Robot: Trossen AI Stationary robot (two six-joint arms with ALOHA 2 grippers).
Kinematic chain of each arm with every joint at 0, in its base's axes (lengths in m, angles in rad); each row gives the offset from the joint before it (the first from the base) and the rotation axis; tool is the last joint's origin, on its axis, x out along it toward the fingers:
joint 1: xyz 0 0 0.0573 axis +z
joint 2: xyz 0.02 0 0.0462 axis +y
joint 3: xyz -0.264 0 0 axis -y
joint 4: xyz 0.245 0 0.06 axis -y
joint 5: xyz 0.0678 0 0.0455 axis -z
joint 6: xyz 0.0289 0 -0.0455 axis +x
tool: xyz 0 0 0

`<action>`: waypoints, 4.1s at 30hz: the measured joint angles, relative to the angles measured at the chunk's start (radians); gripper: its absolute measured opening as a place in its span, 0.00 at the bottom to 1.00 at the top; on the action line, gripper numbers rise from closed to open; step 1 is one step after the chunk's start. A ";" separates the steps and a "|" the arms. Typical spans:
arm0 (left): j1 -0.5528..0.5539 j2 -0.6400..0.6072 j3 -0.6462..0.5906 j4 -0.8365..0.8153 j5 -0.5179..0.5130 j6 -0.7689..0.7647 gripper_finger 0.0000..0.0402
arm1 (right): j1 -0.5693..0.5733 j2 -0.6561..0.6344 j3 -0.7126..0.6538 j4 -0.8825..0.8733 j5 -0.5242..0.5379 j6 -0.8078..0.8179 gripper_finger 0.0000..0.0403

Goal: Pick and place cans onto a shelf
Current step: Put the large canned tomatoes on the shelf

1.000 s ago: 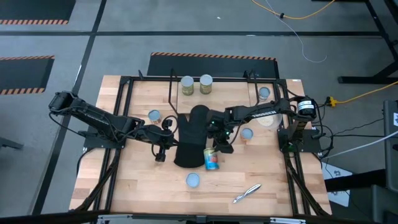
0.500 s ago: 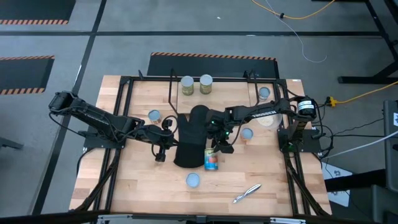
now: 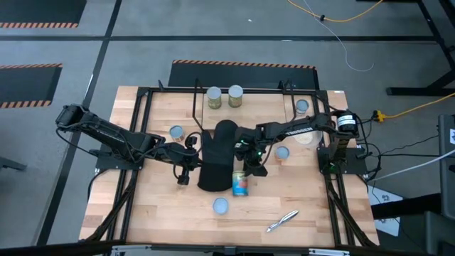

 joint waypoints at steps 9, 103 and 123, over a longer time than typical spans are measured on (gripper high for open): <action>0.000 0.000 0.000 0.000 0.000 0.000 0.03 | 0.000 0.000 0.000 0.001 -0.006 -0.001 0.09; 0.000 0.000 0.000 0.001 -0.001 0.001 0.03 | -0.485 0.050 0.688 -0.893 0.993 -0.458 0.00; 0.000 0.000 0.000 0.000 -0.001 0.002 0.03 | -0.477 0.080 0.688 -0.882 0.992 -0.502 0.00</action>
